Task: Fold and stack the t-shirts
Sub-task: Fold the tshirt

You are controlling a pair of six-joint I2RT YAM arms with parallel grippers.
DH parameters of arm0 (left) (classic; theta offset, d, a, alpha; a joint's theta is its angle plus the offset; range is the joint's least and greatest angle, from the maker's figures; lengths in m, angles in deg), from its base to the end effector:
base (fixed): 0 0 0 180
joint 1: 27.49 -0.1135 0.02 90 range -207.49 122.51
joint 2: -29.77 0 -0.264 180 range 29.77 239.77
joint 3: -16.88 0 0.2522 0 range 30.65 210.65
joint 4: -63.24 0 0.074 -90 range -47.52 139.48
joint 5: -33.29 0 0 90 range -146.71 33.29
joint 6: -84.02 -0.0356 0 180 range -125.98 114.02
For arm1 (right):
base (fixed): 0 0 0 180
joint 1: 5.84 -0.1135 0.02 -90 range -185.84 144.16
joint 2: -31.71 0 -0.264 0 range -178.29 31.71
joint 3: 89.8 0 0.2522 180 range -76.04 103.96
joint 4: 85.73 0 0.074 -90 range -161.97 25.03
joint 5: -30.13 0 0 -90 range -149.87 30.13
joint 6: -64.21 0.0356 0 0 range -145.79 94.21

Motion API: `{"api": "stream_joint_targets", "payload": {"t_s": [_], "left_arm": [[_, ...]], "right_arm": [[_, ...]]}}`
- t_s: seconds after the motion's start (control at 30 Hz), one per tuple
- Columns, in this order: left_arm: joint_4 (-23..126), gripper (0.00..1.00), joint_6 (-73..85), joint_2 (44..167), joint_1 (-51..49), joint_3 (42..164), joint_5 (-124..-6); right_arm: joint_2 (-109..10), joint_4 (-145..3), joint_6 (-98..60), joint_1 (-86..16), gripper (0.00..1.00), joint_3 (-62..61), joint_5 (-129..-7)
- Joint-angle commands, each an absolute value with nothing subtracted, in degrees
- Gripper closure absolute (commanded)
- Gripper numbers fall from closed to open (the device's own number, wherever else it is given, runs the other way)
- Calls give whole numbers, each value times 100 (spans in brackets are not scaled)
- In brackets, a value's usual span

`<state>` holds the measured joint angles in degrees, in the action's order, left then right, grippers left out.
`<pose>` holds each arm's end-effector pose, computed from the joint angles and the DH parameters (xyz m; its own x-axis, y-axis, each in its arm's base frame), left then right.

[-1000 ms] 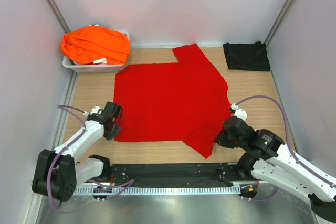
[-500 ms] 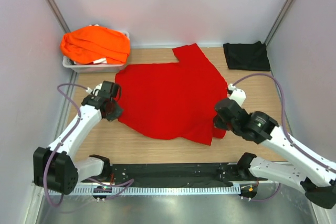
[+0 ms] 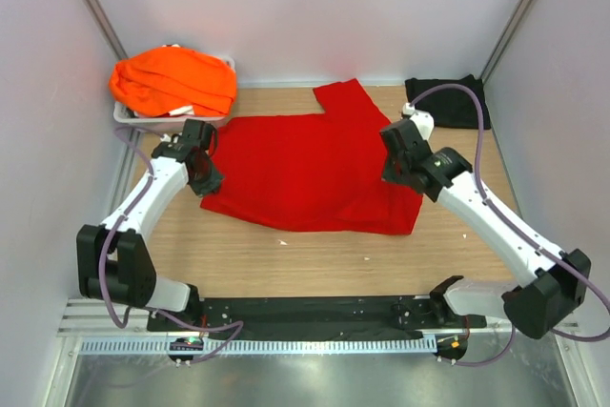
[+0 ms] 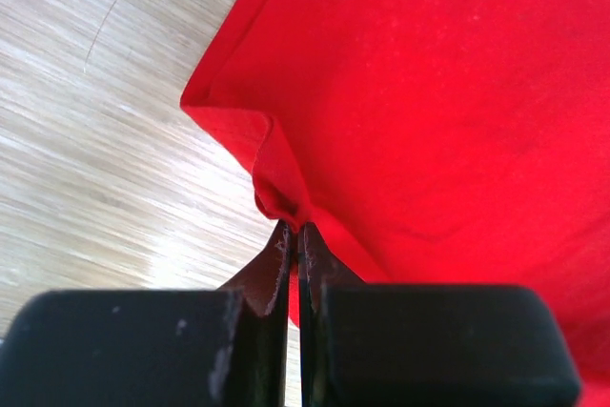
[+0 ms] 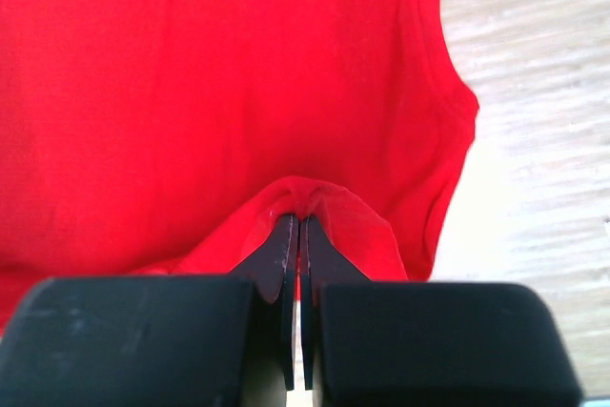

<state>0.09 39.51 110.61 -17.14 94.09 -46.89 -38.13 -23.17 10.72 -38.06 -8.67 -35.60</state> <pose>0.2693 -0.0430 0.2579 -0.7128 -0.5841 -0.3882 -0.5670 0.8057 -0.1713 0.2133 0.1171 0.3277 -0.6902 0.2061 -0.6936 0.1769 0.9776 0.1145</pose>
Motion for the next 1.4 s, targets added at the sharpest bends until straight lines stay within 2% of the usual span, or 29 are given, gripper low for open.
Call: {"api": "stream_joint_targets", "payload": {"t_s": [0.0,0.83,1.3,1.37], "left_arm": [[131,100,3779,11239,-1809,9647,-4775],[395,100,3682,12609,-2336,10034,-4634],[448,100,3744,13049,-2468,10192,-4529],[430,98,3779,13120,-2468,10254,-4494]], "right_arm": [[-4210,-2732,568,-3546,99,-450,-3815],[-6566,-3031,-250,-2667,99,1377,-4598],[-7603,-3206,-487,-2482,99,1879,-4722],[-7735,-3233,-505,-2465,99,1958,-4695]]}}
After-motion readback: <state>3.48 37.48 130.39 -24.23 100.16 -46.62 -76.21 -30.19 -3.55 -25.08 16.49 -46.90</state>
